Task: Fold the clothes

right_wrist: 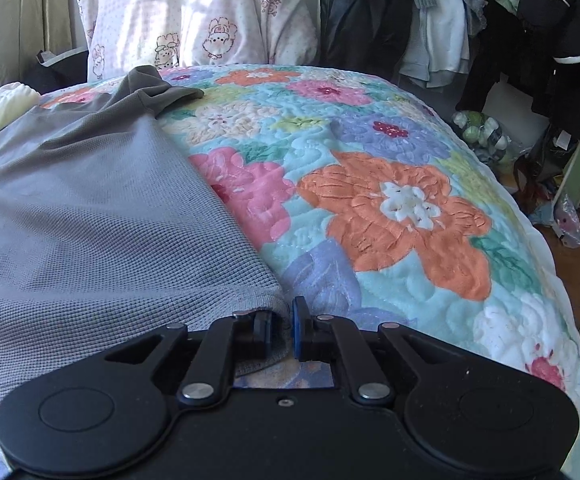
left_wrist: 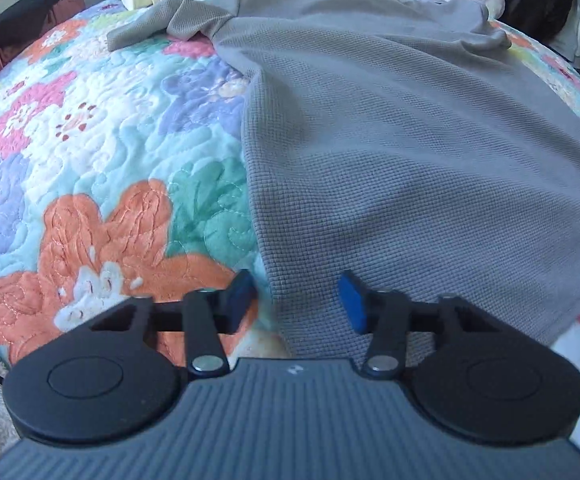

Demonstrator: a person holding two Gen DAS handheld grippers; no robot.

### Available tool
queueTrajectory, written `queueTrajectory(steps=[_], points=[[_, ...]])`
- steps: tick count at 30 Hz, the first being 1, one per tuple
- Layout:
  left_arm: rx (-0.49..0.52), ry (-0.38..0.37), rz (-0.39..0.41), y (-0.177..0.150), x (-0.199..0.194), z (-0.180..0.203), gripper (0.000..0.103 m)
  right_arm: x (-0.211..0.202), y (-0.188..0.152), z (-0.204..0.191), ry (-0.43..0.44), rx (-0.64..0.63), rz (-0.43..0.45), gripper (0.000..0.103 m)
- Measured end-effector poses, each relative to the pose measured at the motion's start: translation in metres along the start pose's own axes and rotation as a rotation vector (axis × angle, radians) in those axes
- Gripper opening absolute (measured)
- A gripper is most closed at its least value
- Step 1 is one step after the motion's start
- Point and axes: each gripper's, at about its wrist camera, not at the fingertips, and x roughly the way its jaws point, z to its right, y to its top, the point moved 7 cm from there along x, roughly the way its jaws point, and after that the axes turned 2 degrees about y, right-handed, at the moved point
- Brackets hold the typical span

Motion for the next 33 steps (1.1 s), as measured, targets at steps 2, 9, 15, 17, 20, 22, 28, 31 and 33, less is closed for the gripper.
queueTrajectory(steps=[2,9,15,17,20,22,28,31,33], points=[[-0.024,-0.032,-0.011,0.000,0.004,-0.001,0.014,0.003,-0.001,0.002,0.020,0.025,0.005,0.015],[-0.217,-0.138,-0.031,0.013,0.020,0.002,0.047,0.020,0.009,0.001,0.052,0.047,0.059,0.023],[-0.240,-0.226,0.000,0.039,-0.011,0.002,0.005,-0.002,0.047,-0.013,0.033,-0.035,0.101,0.005],[-0.222,-0.204,0.047,0.046,-0.042,-0.007,0.005,-0.033,0.065,-0.011,0.065,-0.012,0.139,0.005],[-0.253,-0.160,0.074,0.044,-0.069,-0.022,0.005,-0.077,0.074,-0.015,0.092,-0.011,0.185,0.005],[-0.230,-0.150,0.039,0.034,-0.069,-0.023,0.005,-0.099,0.068,-0.021,0.070,-0.054,0.205,0.005],[-0.129,-0.085,-0.083,-0.006,-0.048,-0.007,0.005,-0.070,0.017,-0.015,-0.035,-0.075,0.079,0.004],[-0.063,-0.063,0.005,0.000,-0.068,0.003,0.005,-0.089,0.017,-0.014,-0.034,0.018,0.162,0.004],[-0.067,-0.068,0.000,-0.001,-0.067,0.000,0.005,-0.106,0.017,-0.017,-0.033,0.065,0.234,0.005]])
